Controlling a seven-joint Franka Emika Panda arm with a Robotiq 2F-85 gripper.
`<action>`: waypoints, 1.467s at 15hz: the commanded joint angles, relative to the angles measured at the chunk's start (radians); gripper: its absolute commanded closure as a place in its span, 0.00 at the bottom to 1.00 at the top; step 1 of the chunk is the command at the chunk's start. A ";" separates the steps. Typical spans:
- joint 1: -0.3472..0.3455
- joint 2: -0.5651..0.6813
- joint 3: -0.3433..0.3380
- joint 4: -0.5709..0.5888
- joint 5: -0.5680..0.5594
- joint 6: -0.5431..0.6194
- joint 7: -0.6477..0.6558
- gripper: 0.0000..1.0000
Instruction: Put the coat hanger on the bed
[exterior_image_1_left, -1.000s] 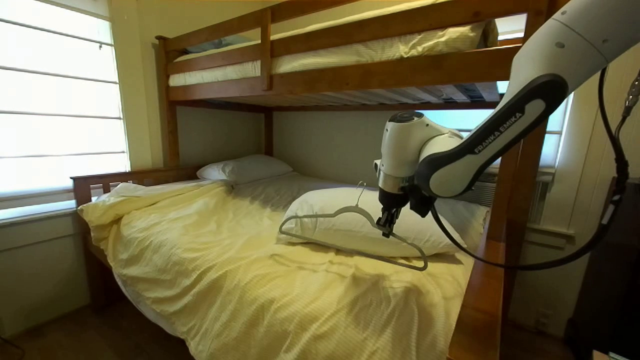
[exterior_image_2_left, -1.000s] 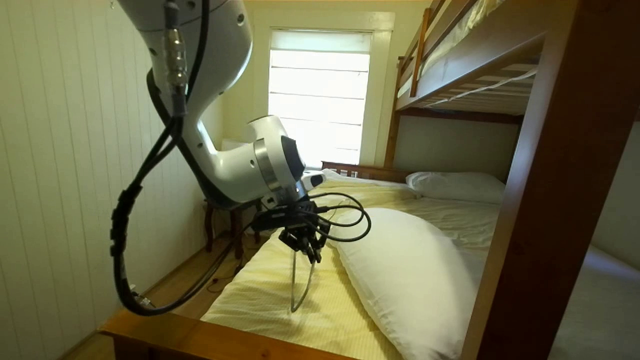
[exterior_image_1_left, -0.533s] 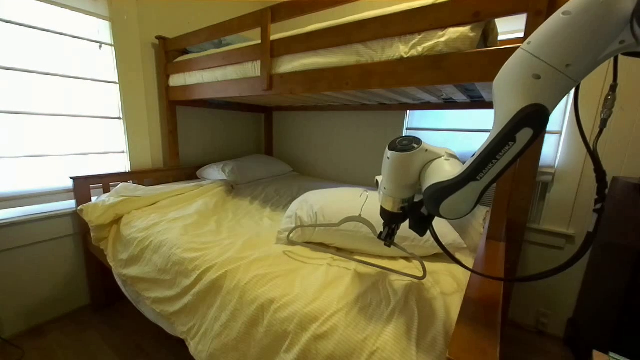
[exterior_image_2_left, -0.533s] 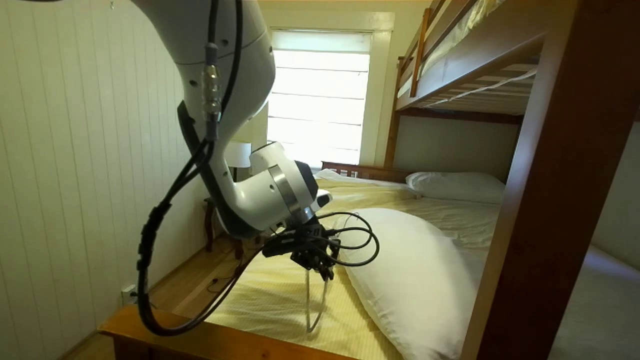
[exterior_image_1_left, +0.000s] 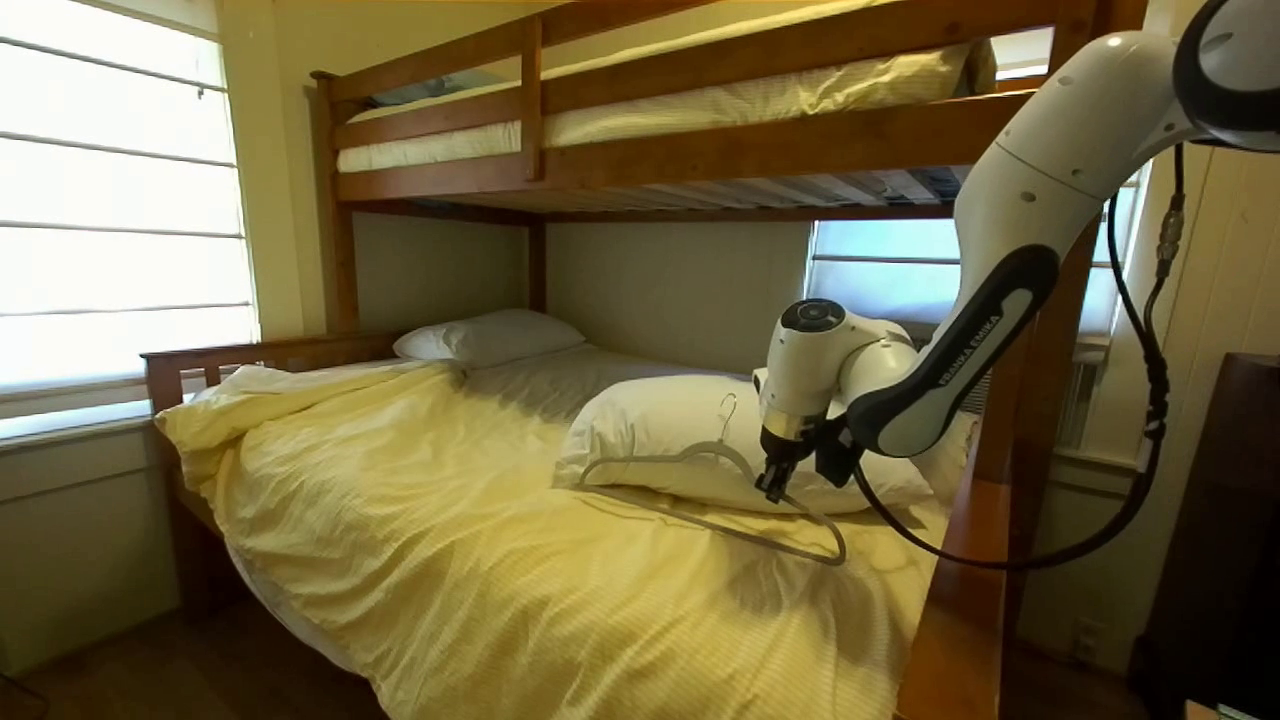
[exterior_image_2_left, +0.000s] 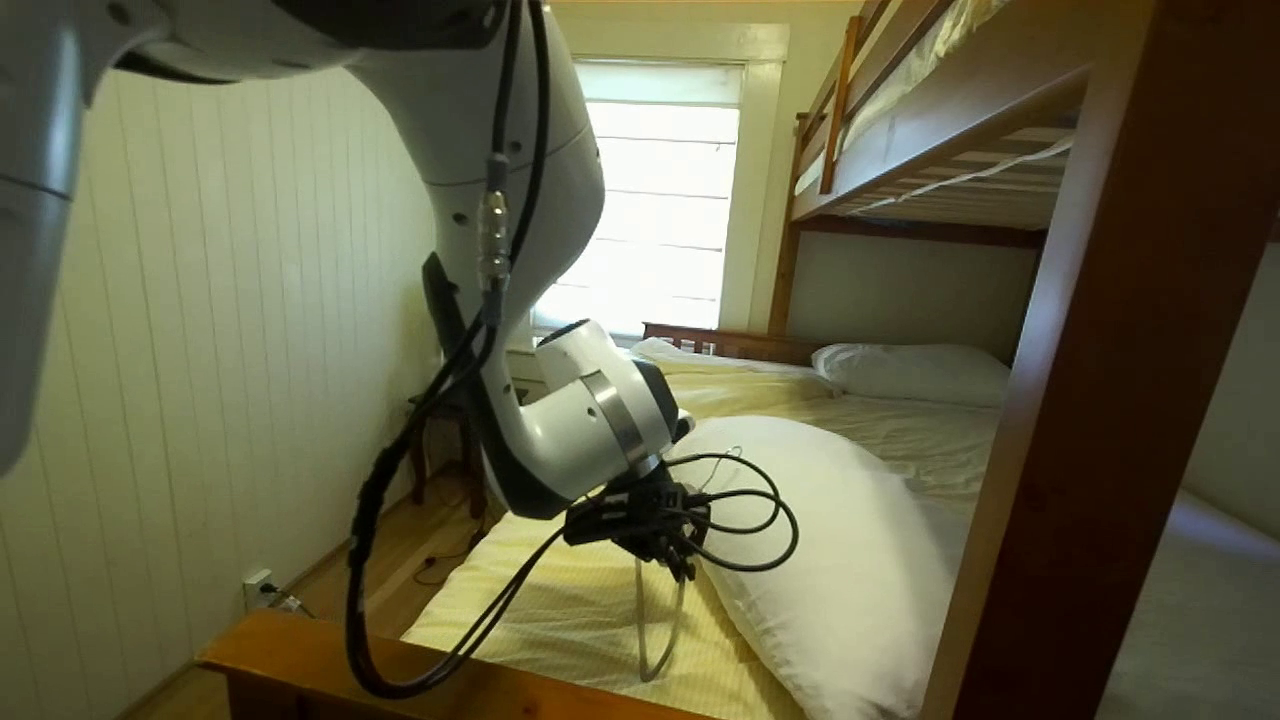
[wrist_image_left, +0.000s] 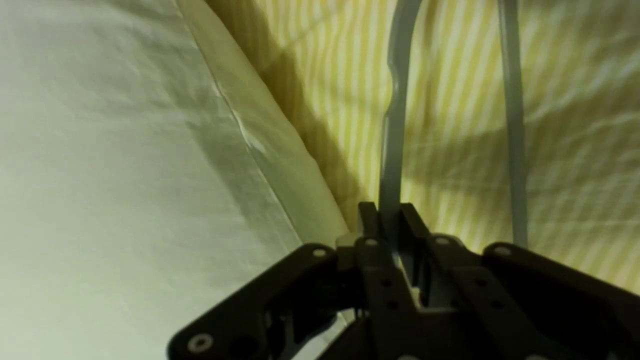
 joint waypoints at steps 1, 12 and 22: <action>-0.017 0.061 -0.003 0.064 0.002 0.025 -0.068 0.62; -0.092 -0.220 0.154 -0.075 0.467 -0.049 -0.577 0.00; 0.003 -0.502 0.142 -0.127 0.953 -0.324 -0.633 0.00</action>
